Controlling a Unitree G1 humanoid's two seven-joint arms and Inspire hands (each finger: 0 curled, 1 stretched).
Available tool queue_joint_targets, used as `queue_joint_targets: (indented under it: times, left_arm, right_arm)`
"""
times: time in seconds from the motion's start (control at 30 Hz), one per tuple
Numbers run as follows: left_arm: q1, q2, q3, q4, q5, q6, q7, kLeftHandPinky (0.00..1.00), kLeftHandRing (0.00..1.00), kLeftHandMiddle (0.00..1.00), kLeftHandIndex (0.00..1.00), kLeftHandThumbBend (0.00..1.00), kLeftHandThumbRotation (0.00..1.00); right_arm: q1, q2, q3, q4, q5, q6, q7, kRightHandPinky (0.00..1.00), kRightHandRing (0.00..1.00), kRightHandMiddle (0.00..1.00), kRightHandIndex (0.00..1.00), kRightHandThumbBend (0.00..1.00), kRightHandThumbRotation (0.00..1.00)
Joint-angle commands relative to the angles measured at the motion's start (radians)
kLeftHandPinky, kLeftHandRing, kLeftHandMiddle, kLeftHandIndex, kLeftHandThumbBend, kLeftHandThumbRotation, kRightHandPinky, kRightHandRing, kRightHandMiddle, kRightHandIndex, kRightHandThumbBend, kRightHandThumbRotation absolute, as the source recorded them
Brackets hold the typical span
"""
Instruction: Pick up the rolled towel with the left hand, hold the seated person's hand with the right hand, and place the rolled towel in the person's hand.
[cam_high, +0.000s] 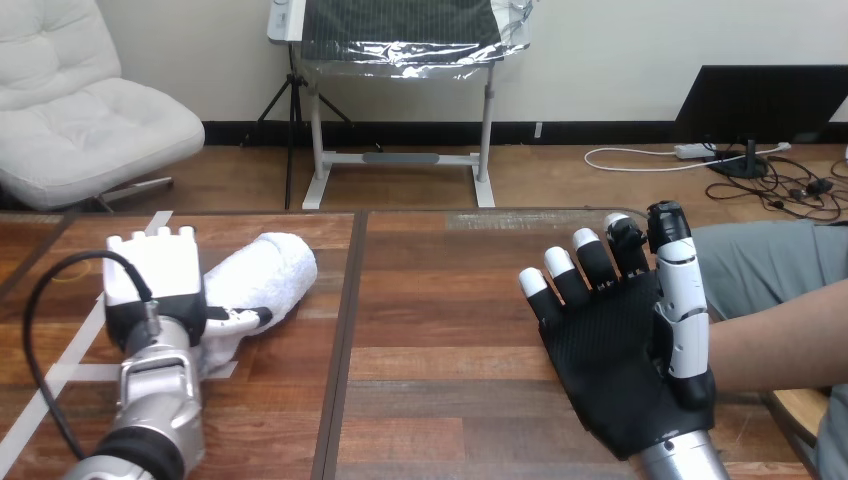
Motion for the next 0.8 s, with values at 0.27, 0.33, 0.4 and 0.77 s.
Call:
queue_joint_targets:
  times: [0.27, 0.33, 0.4, 0.77]
  left_arm:
    - [0.018, 0.034, -0.005, -0.023, -0.013, 0.004, 0.029, 0.93, 0.97, 0.98, 0.96, 0.87, 0.73]
    - [0.023, 0.036, -0.009, -0.022, -0.010, 0.003, 0.034, 0.91, 0.96, 0.98, 0.96, 0.87, 0.72]
    - [0.025, 0.039, -0.016, -0.024, -0.004, 0.010, 0.021, 0.90, 0.95, 0.97, 0.95, 0.86, 0.71]
    - [0.039, 0.057, -0.030, -0.046, 0.003, 0.013, -0.053, 0.88, 0.93, 0.95, 0.94, 0.84, 0.72]
  right_arm:
    - [0.117, 0.031, 0.014, -0.048, 0.030, 0.007, 0.027, 0.12, 0.21, 0.30, 0.32, 0.54, 0.35]
    - [0.122, 0.028, 0.013, -0.053, 0.031, 0.009, 0.027, 0.12, 0.21, 0.30, 0.32, 0.54, 0.35]
    - [0.124, 0.023, 0.012, -0.062, 0.037, 0.016, 0.021, 0.12, 0.21, 0.30, 0.32, 0.53, 0.35]
    - [0.136, 0.004, -0.004, -0.110, 0.068, 0.053, -0.003, 0.13, 0.21, 0.31, 0.34, 0.53, 0.36]
